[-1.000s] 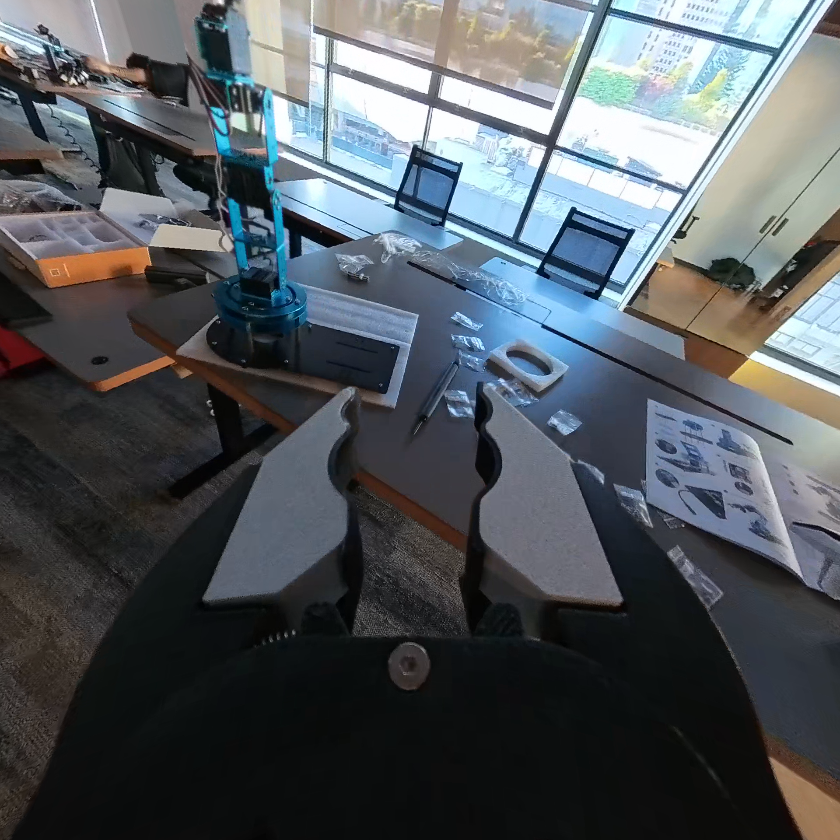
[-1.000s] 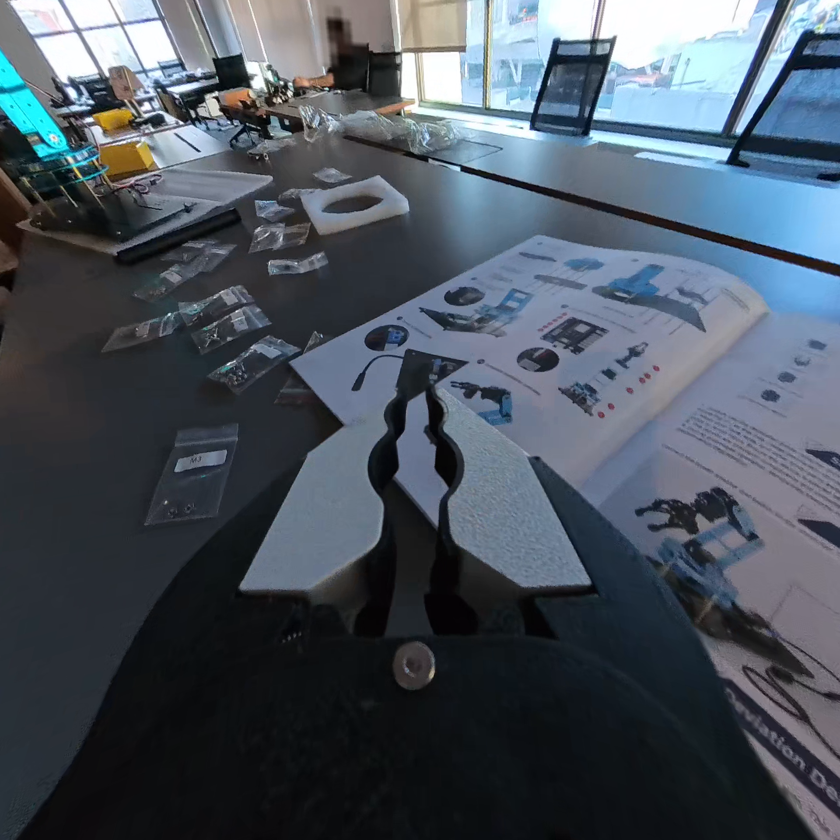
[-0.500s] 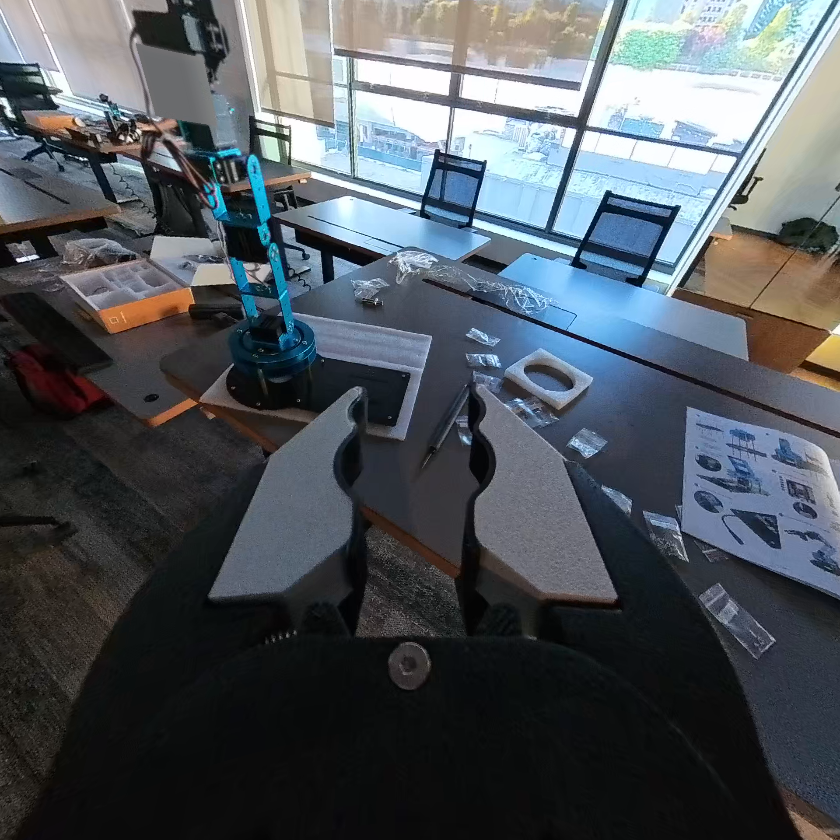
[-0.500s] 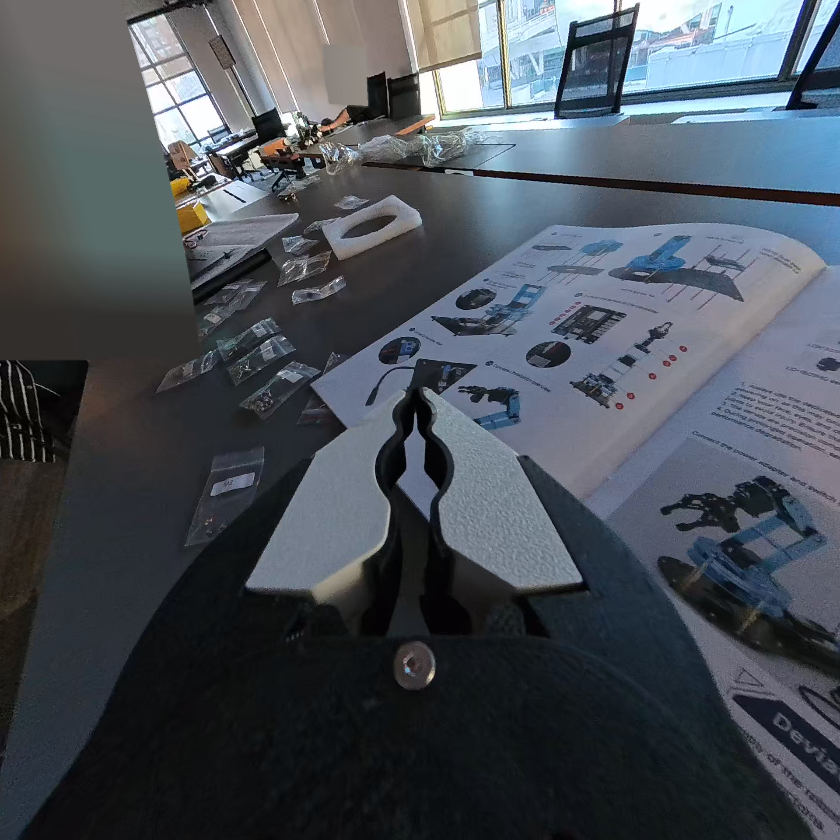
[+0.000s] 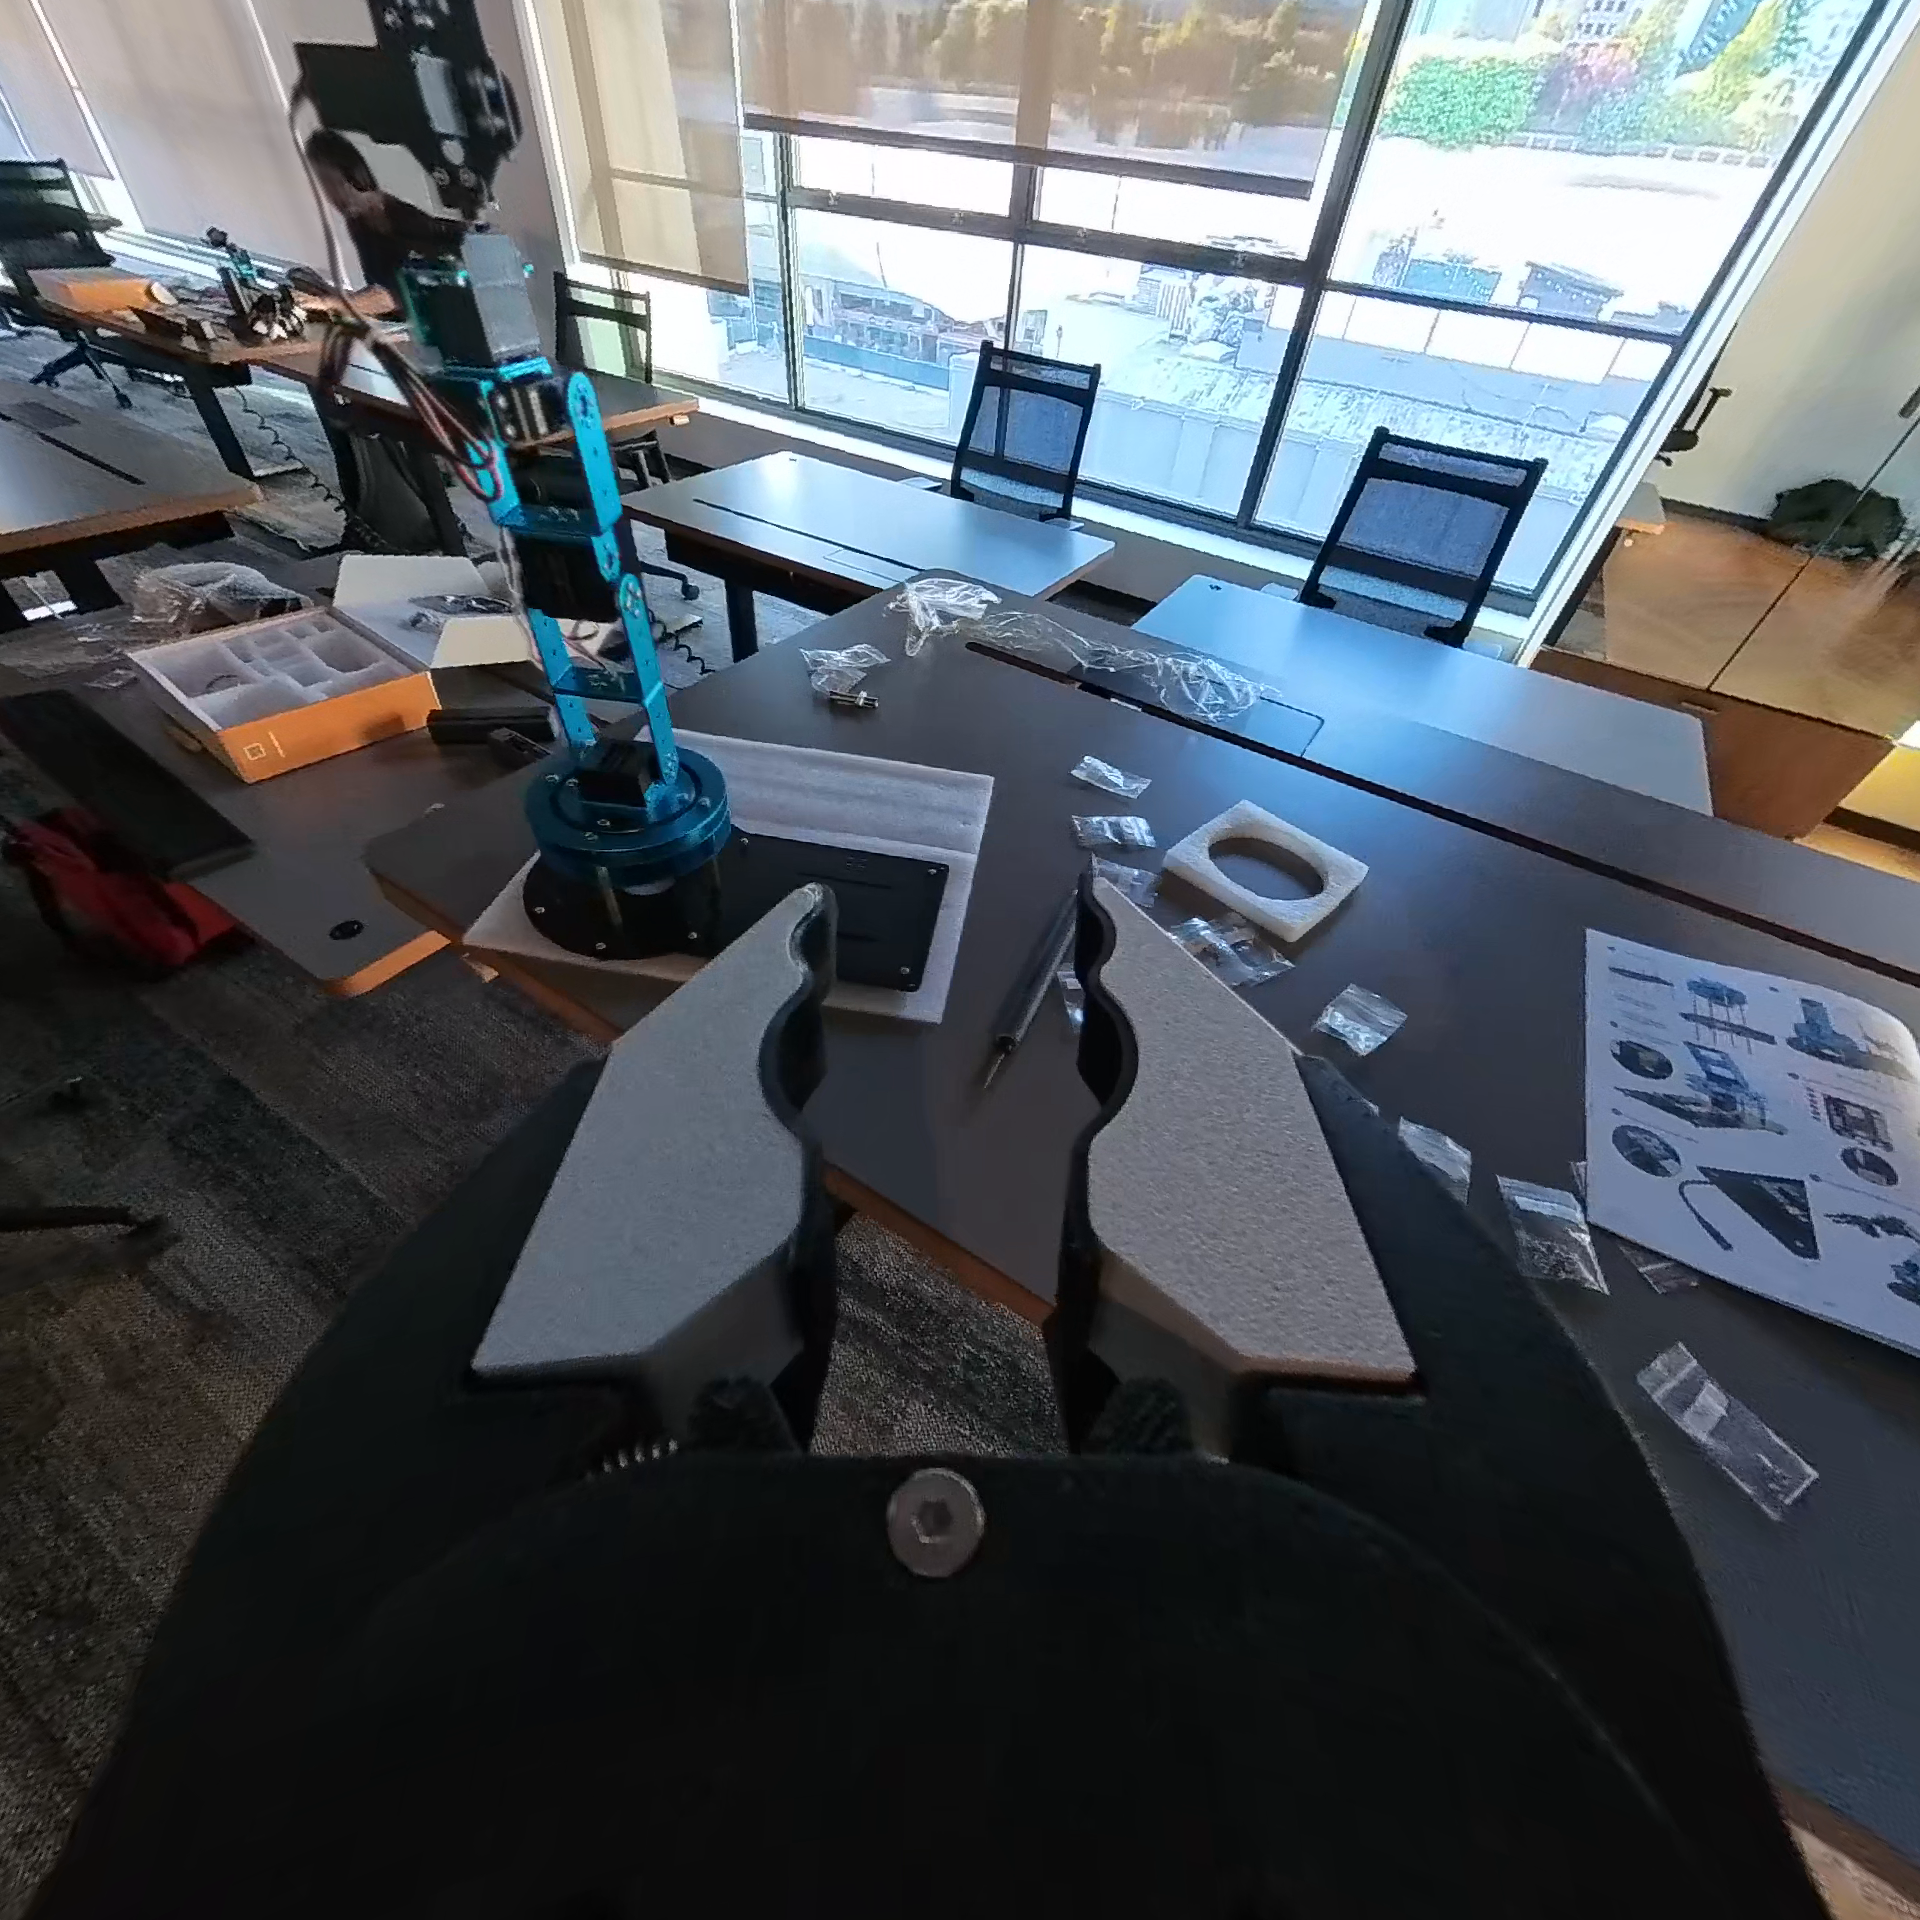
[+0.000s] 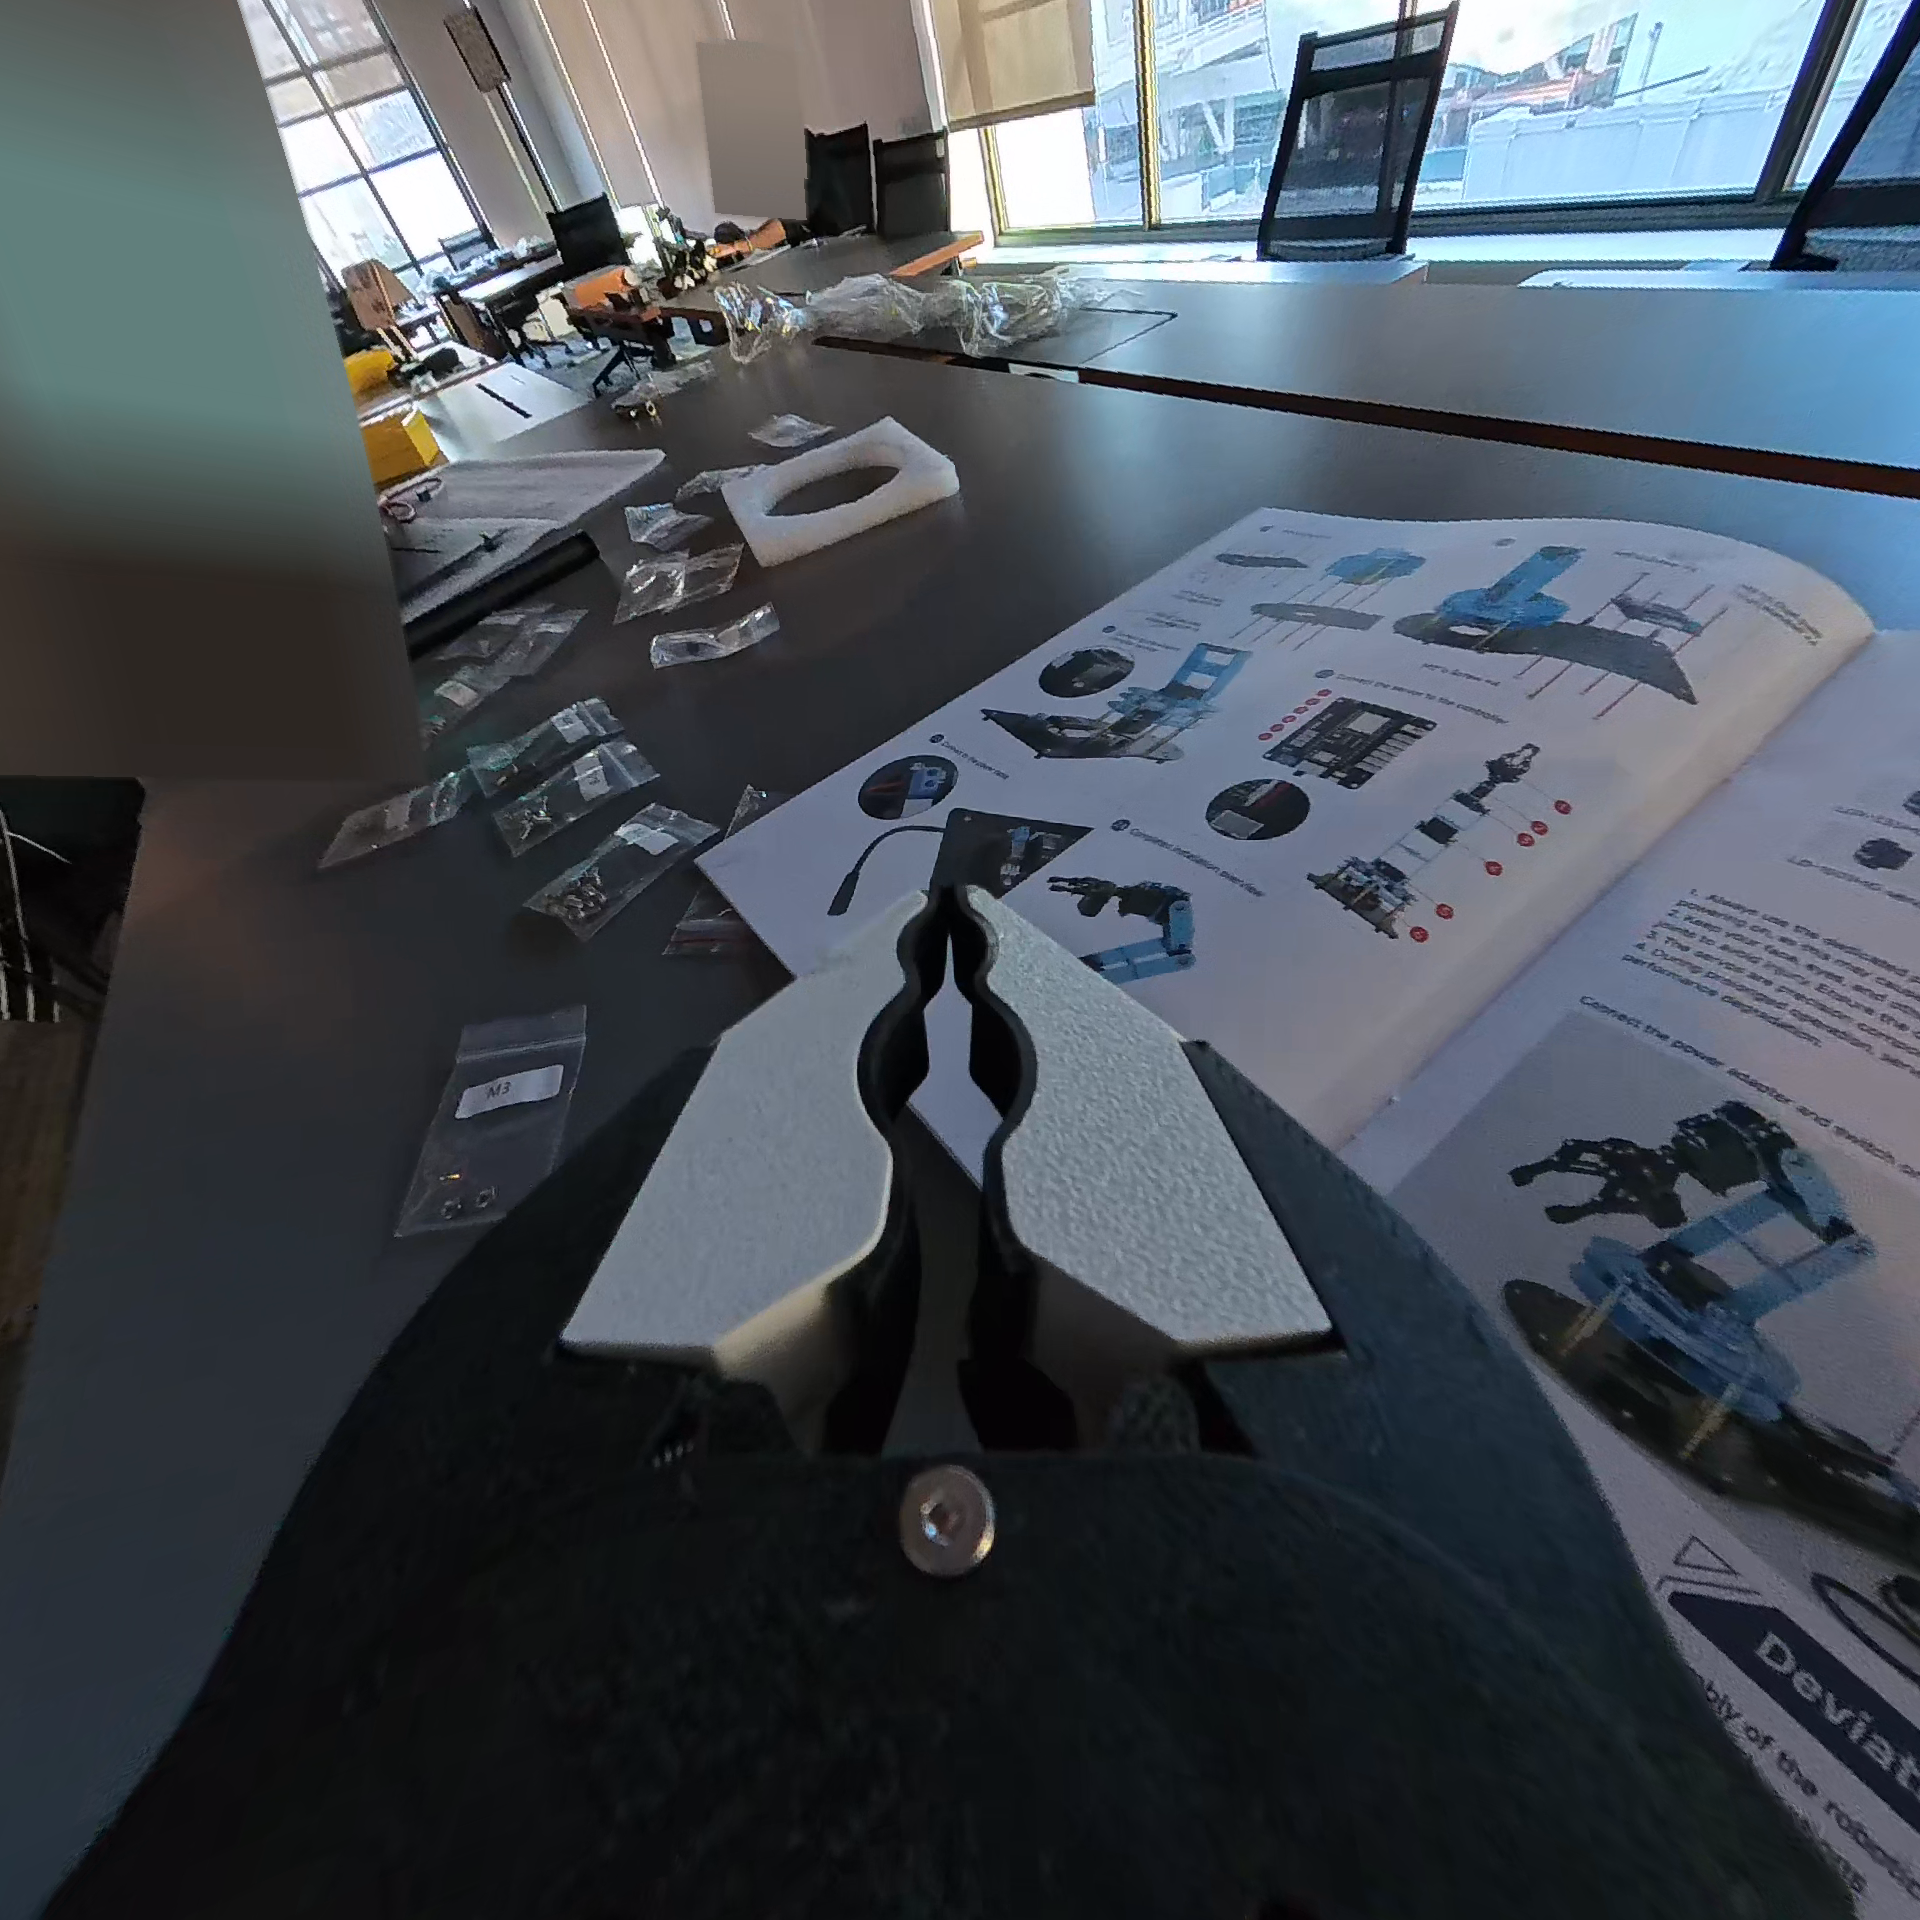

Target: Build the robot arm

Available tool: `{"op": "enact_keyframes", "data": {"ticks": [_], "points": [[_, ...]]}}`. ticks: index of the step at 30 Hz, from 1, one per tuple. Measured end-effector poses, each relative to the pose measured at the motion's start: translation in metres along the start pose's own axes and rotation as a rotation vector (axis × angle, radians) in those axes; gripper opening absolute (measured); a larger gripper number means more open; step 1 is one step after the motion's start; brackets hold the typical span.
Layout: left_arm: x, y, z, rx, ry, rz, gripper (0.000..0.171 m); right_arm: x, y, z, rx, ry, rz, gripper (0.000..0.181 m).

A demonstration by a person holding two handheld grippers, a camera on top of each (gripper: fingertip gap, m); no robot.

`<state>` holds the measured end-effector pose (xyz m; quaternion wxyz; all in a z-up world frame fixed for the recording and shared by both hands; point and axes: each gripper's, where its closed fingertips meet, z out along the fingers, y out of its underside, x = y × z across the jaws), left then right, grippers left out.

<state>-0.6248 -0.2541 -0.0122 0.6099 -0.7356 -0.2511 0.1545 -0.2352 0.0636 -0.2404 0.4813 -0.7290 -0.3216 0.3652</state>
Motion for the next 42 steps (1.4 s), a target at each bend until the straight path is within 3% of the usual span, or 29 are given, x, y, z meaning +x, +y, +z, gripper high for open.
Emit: {"op": "enact_keyframes", "data": {"ticks": [7, 11, 15, 18, 22, 25, 27, 29, 31, 33, 36, 39, 42], "points": [[-0.033, -0.004, -0.014, 0.03, 0.015, -0.018, 0.043, -0.003, -0.003, 0.005, 0.012, 0.039, -0.074, 0.0], [-0.072, 0.001, -0.034, 0.041, -0.004, 0.019, 0.039, -0.029, -0.033, 0.006, 0.19, 0.11, -0.256, 0.0], [-0.125, 0.027, -0.052, -0.026, -0.011, 0.011, 0.043, -0.125, -0.071, 0.03, 0.316, 0.03, -0.358, 0.0], [-0.186, 0.068, -0.065, -0.191, -0.096, 0.081, 0.052, -0.223, -0.08, 0.067, 0.351, -0.132, -0.316, 0.0], [-0.273, 0.104, -0.082, -0.244, -0.133, 0.114, 0.052, -0.363, -0.052, 0.126, 0.285, -0.34, -0.315, 0.001], [-0.341, 0.124, -0.092, -0.242, -0.075, 0.122, 0.047, -0.456, -0.028, 0.176, 0.283, -0.363, -0.387, 0.002], [-0.399, 0.14, -0.102, -0.318, -0.106, 0.151, 0.047, -0.519, -0.015, 0.218, 0.25, -0.36, -0.399, 0.006], [-0.447, 0.152, -0.112, -0.384, -0.115, 0.169, 0.044, -0.594, 0.0, 0.249, 0.203, -0.48, -0.384, 0.009], [-0.484, 0.155, -0.116, -0.391, -0.108, 0.175, 0.042, -0.645, 0.013, 0.278, 0.179, -0.526, -0.469, 0.009], [-0.511, 0.159, -0.112, -0.395, -0.077, 0.163, 0.039, -0.675, 0.022, 0.301, 0.137, -0.523, -0.536, 0.011], [-0.546, 0.166, -0.087, -0.408, -0.051, 0.17, 0.038, -0.701, 0.029, 0.322, 0.094, -0.578, -0.497, 0.011], [-0.564, 0.162, -0.044, -0.382, -0.012, 0.183, 0.038, -0.7, 0.036, 0.35, 0.109, -0.596, -0.479, 0.013], [-0.555, 0.136, 0.004, -0.241, 0.074, 0.222, 0.034, -0.681, 0.032, 0.372, 0.225, -0.578, -0.499, 0.019]]}}
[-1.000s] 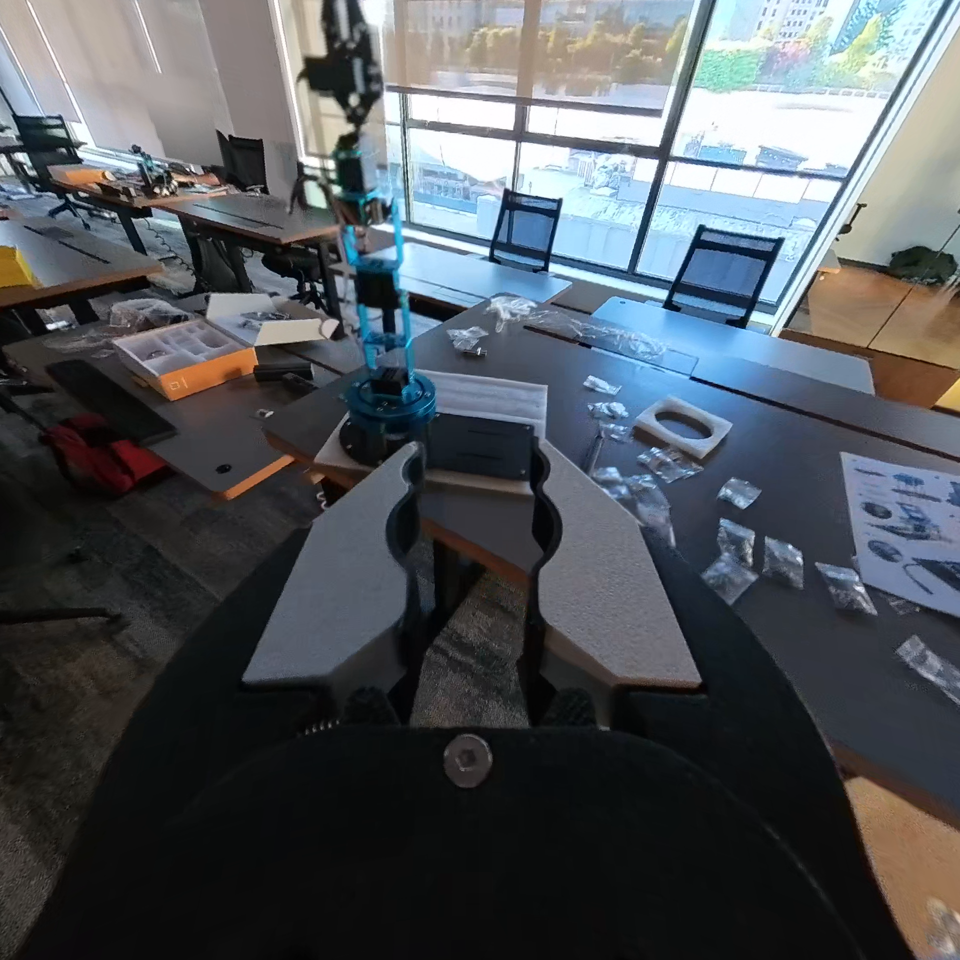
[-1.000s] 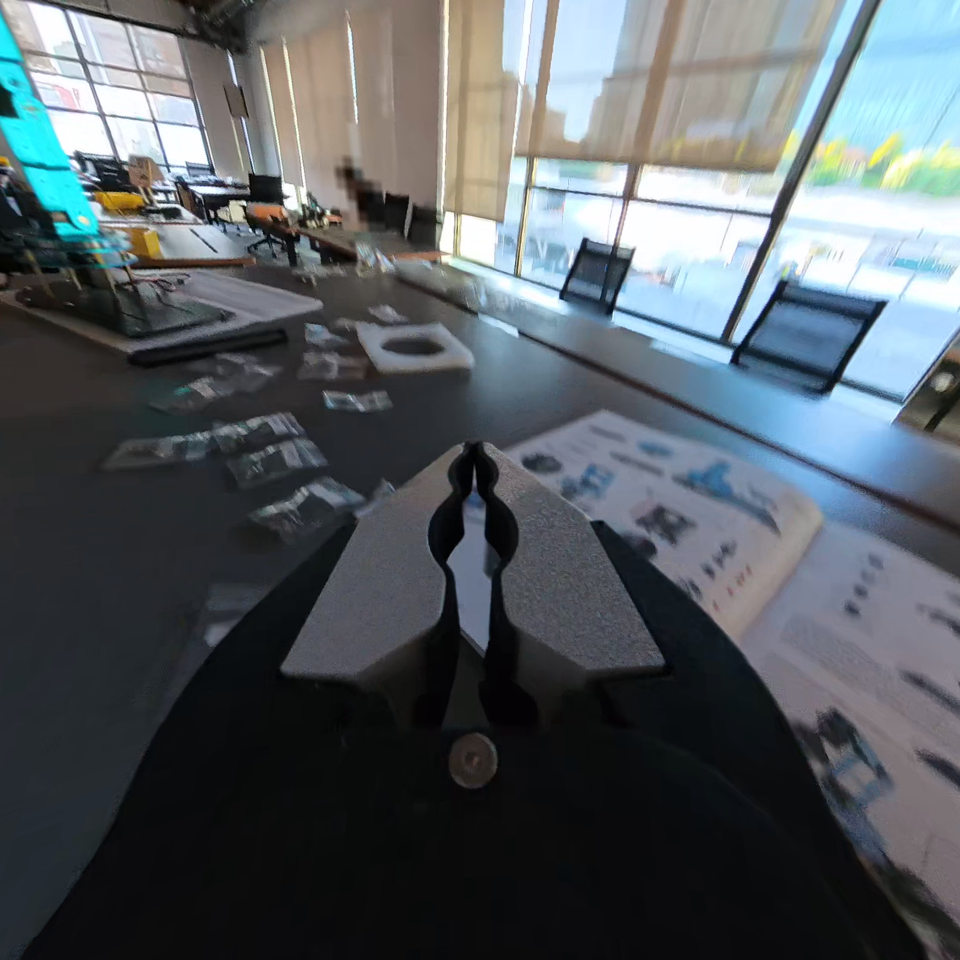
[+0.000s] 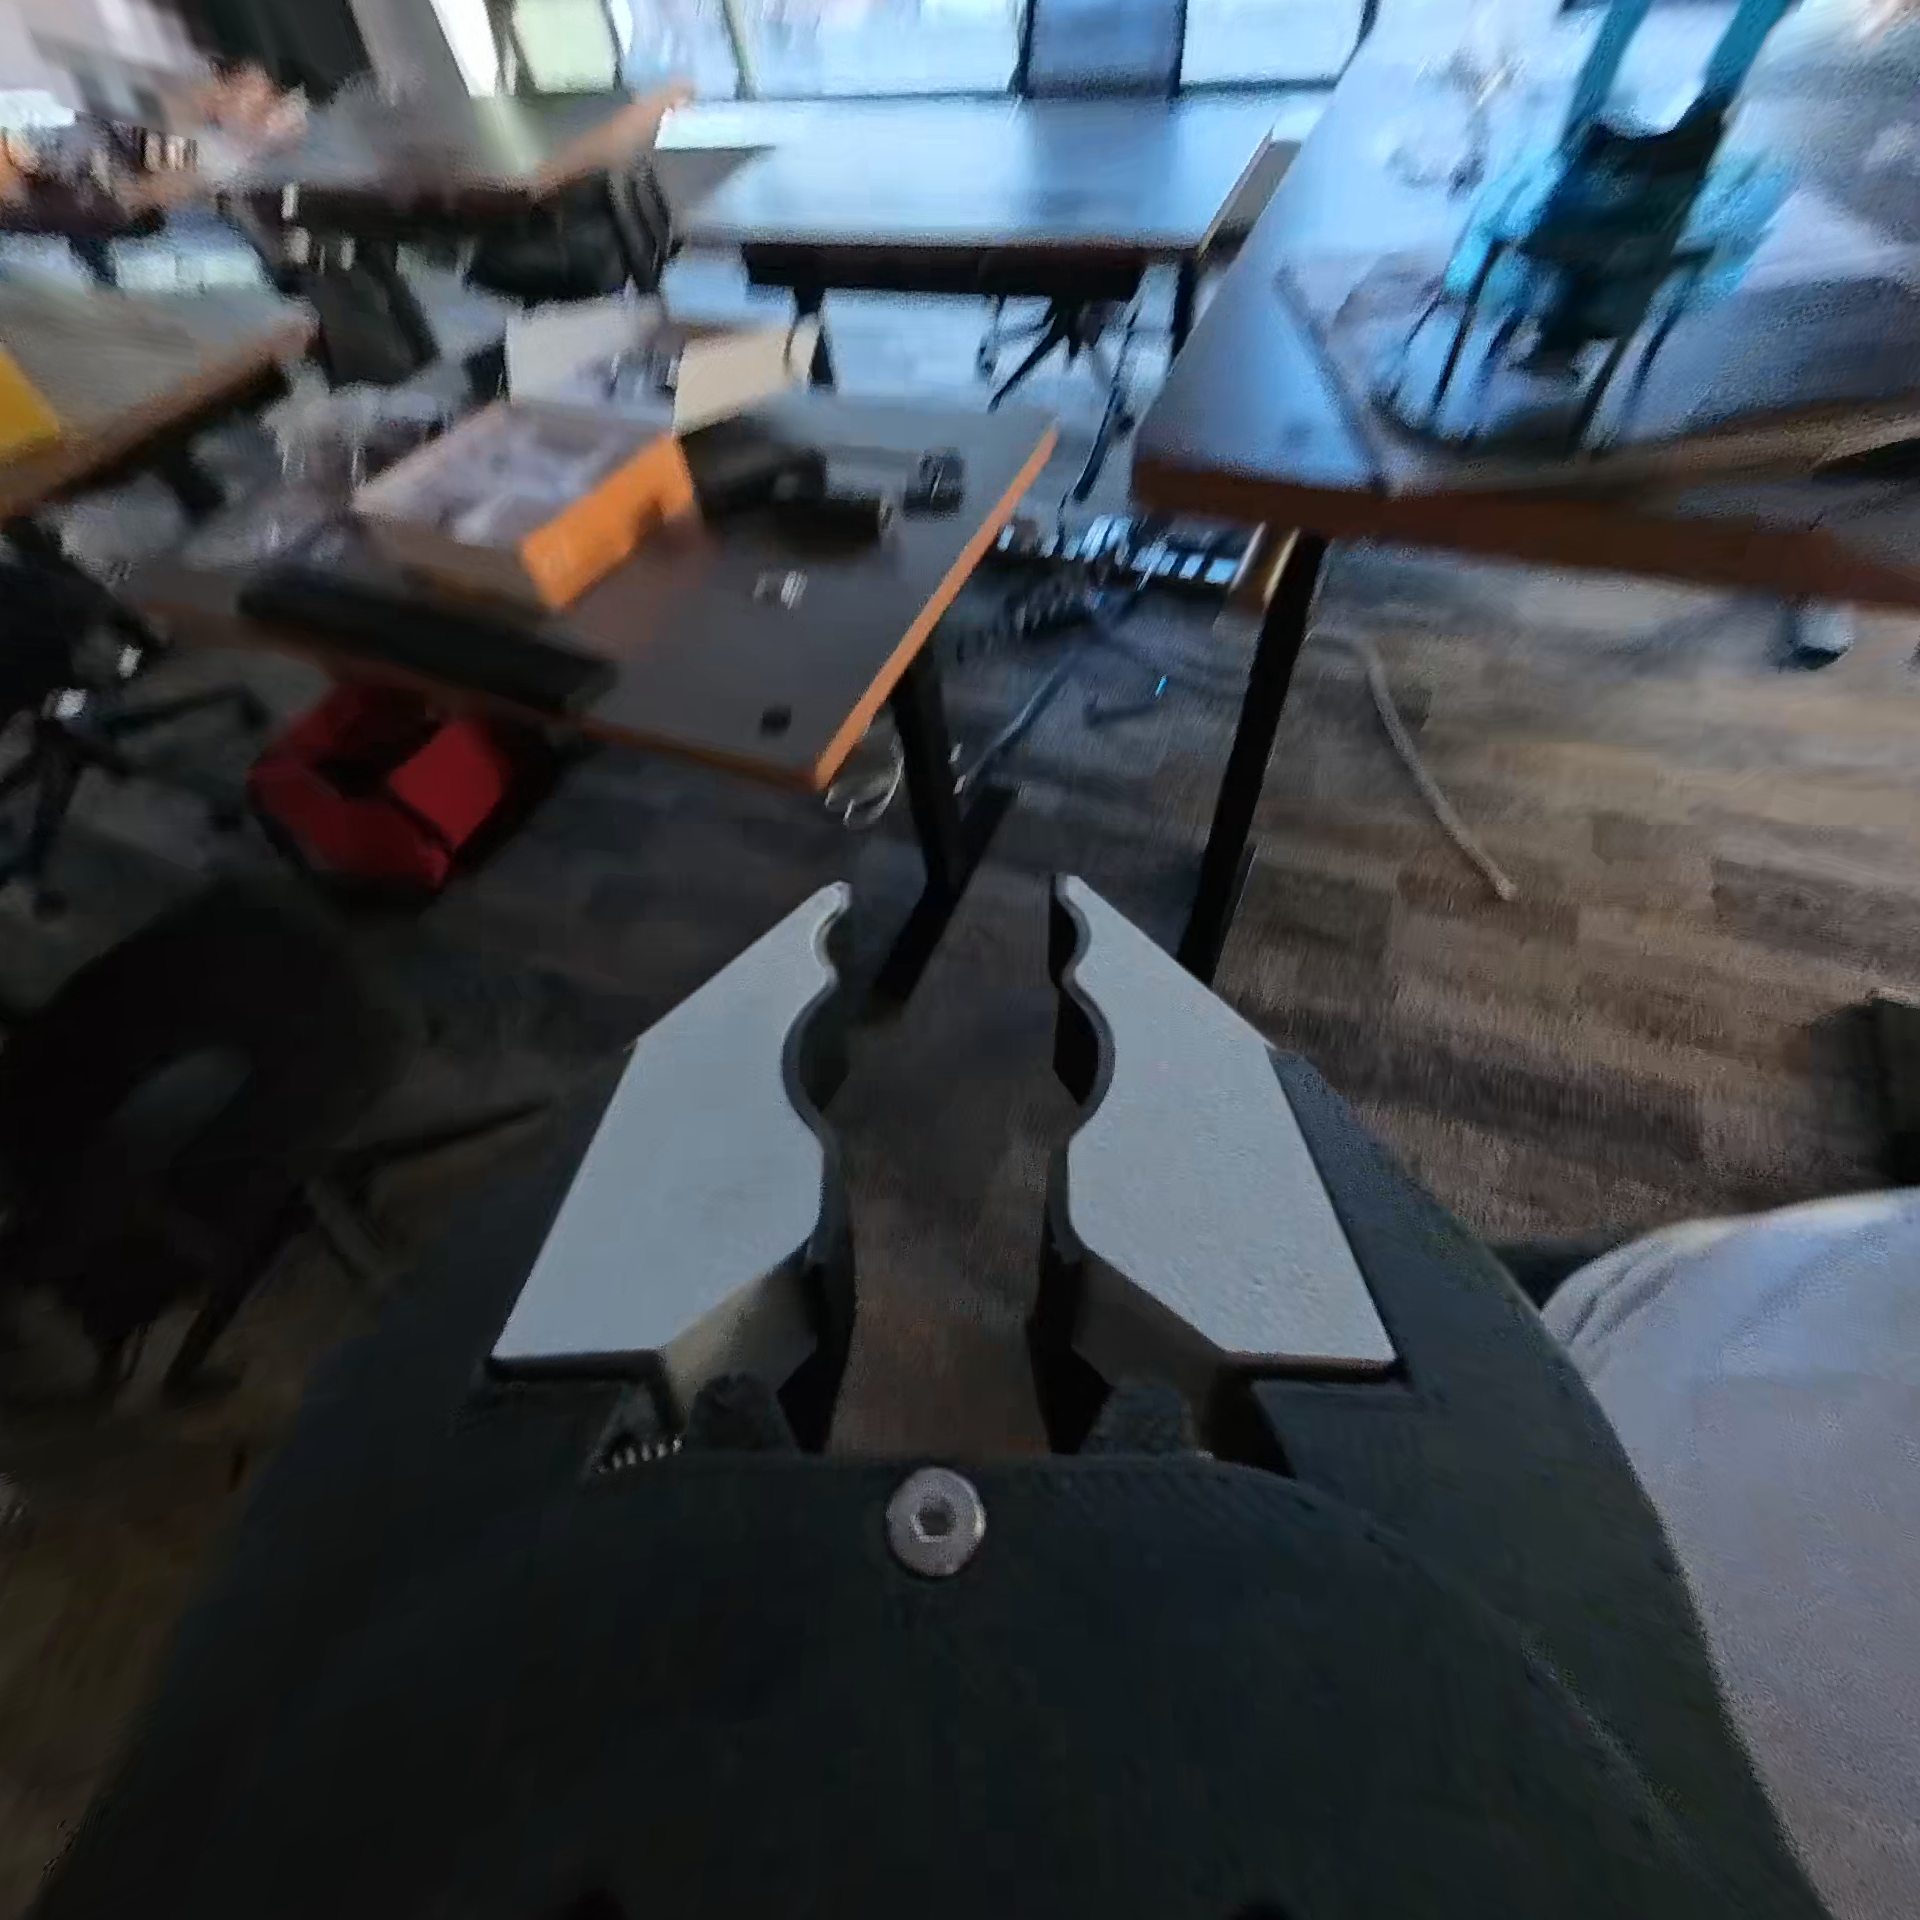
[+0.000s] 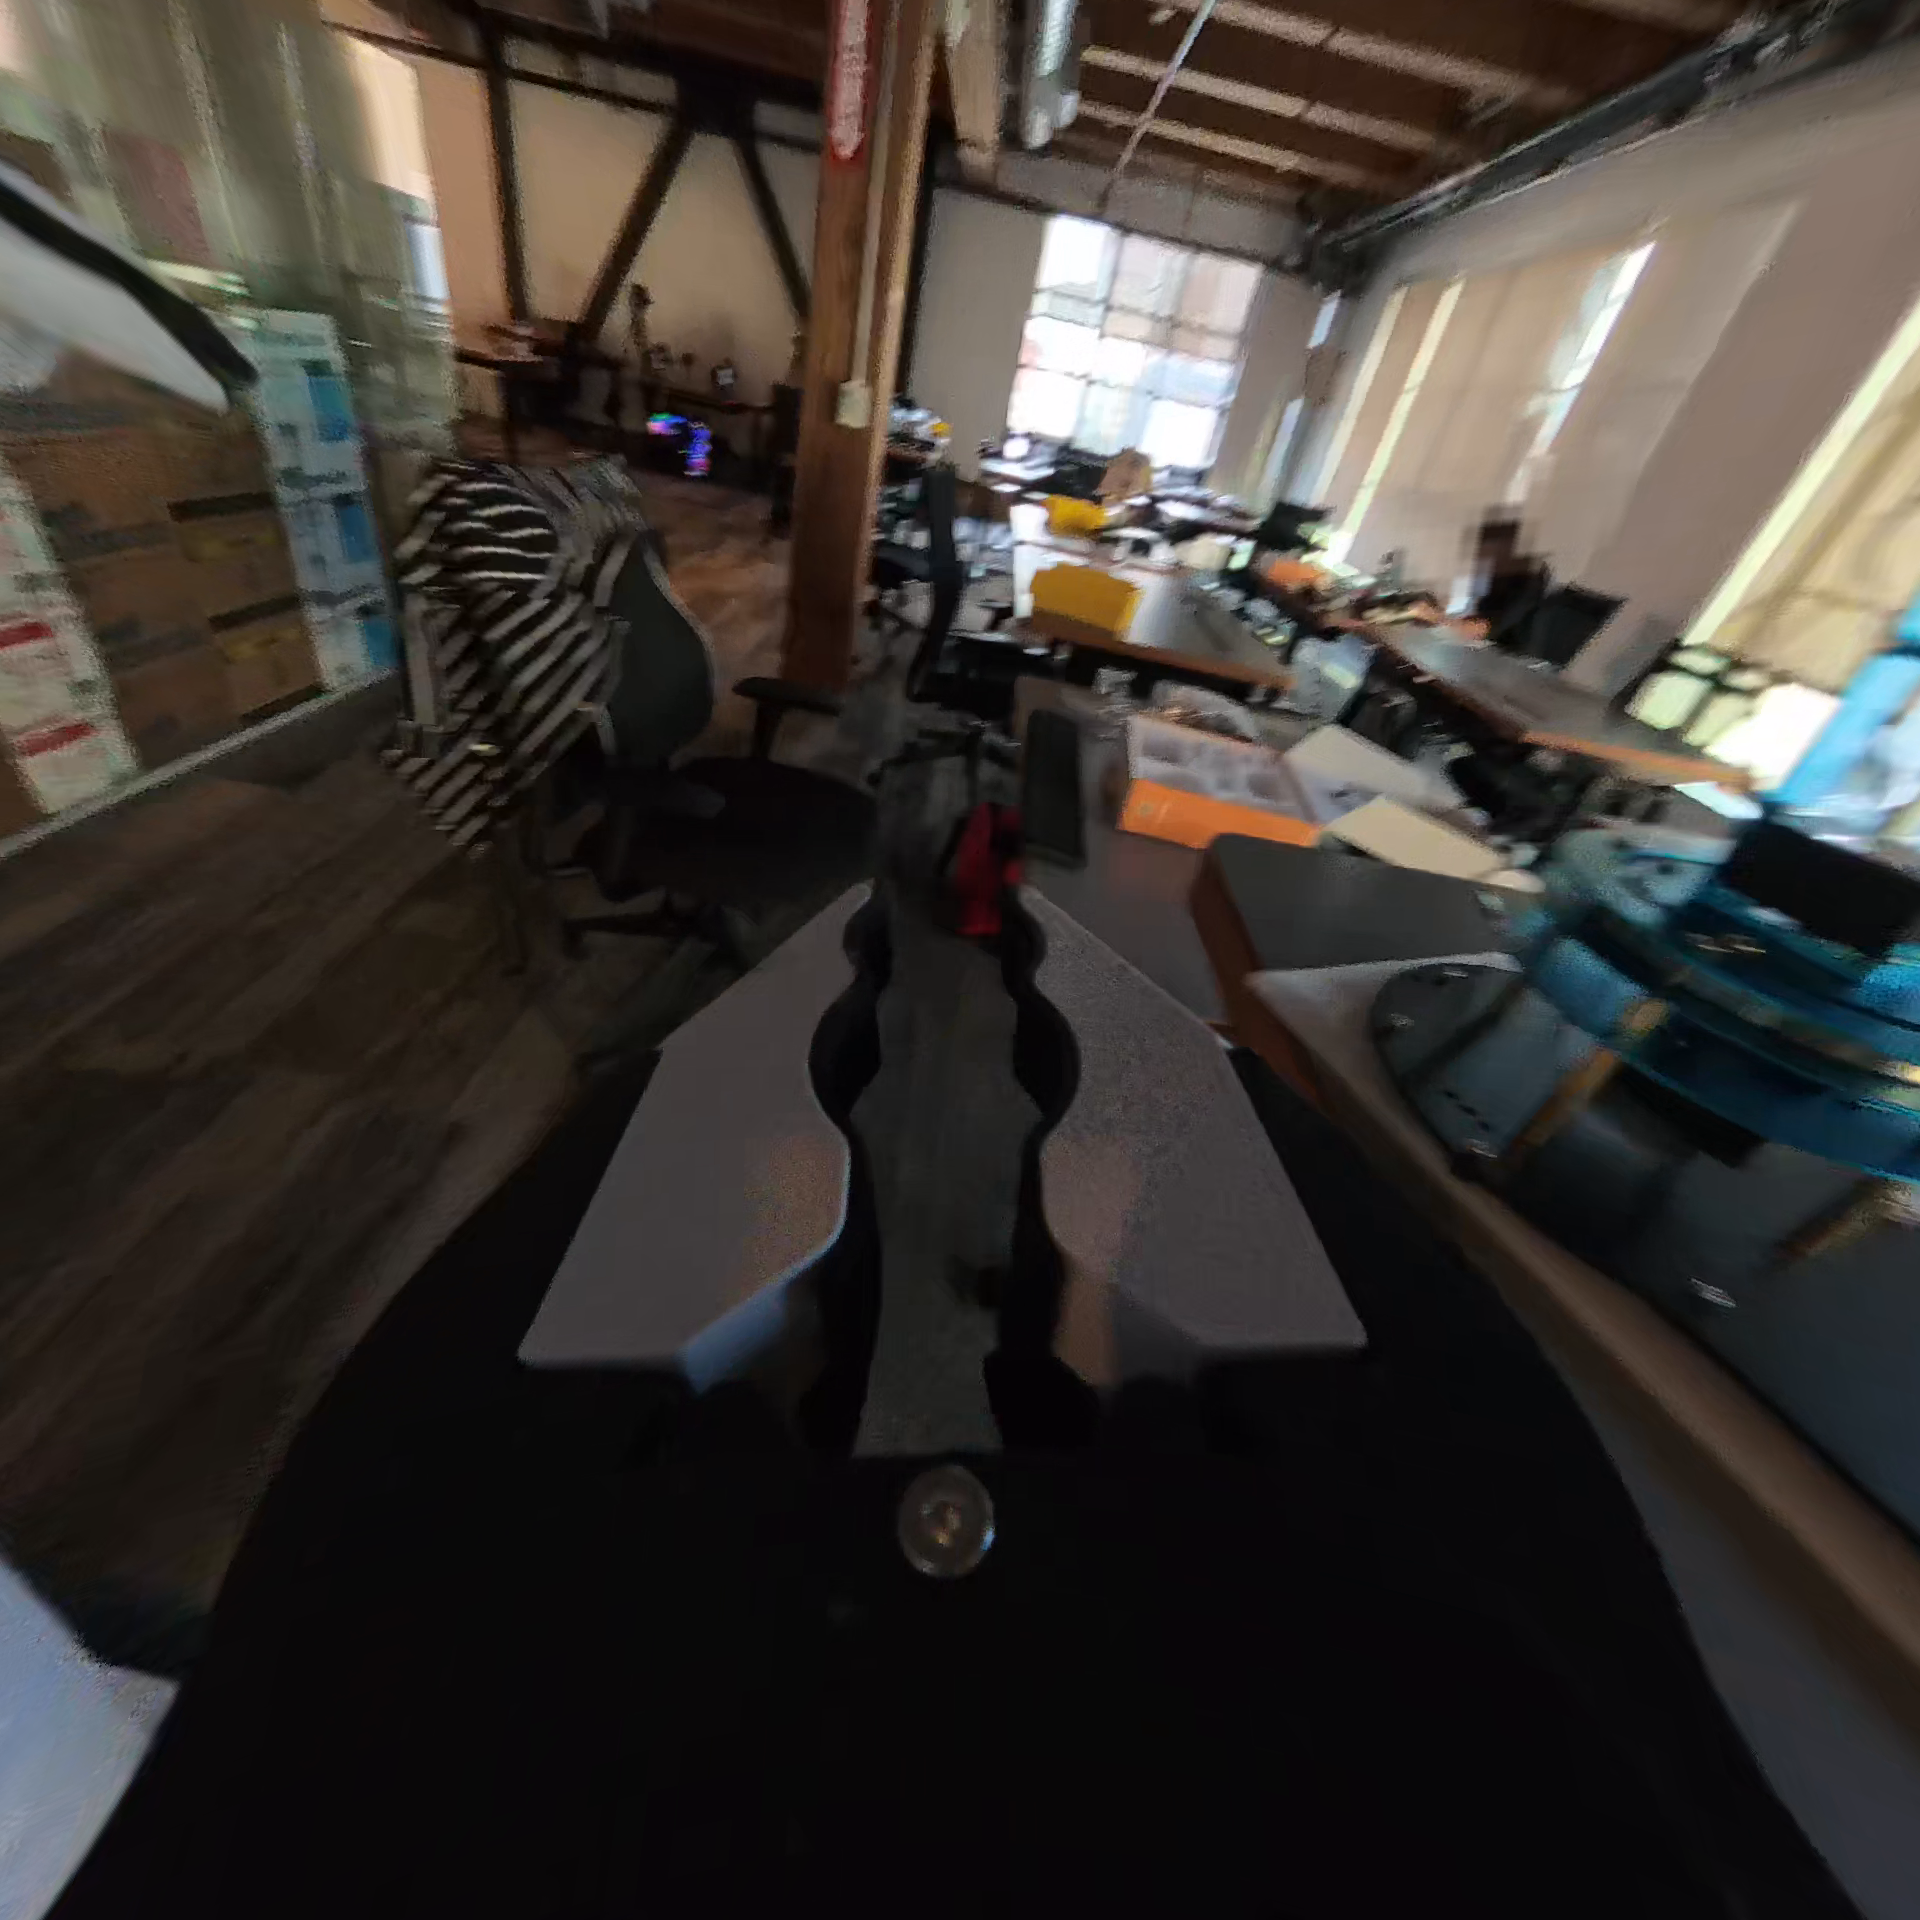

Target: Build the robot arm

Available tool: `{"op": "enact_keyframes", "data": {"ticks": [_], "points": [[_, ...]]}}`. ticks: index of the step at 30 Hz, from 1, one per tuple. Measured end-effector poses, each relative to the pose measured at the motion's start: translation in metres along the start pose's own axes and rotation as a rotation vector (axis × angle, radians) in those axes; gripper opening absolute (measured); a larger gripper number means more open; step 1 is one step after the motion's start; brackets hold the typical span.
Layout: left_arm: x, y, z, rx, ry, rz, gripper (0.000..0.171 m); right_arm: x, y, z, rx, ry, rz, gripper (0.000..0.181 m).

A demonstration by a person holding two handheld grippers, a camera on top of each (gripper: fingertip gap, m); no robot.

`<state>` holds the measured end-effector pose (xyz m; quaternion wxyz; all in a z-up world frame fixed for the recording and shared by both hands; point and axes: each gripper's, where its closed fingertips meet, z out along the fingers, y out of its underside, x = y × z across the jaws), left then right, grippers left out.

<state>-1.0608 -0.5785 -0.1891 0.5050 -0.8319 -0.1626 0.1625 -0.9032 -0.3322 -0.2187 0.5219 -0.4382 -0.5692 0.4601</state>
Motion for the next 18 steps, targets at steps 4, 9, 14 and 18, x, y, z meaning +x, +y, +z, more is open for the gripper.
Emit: {"op": "enact_keyframes", "data": {"ticks": [4, 9, 14, 18], "points": [[0.037, -0.084, 0.024, 0.179, 0.222, -0.044, 0.036, 0.026, -0.023, -0.071, 0.011, 0.162, 0.146, 0.034], [0.073, -0.154, 0.01, 0.268, 0.351, -0.034, 0.046, 0.067, -0.023, -0.252, -0.215, 0.561, 0.038, 0.033], [0.102, -0.143, -0.006, 0.309, 0.265, -0.128, 0.049, 0.141, 0.004, -0.444, -0.378, 0.979, 0.02, 0.036], [0.147, -0.122, -0.032, 0.281, 0.202, -0.18, 0.049, 0.192, 0.017, -0.533, -0.384, 1.045, 0.002, 0.035]]}}
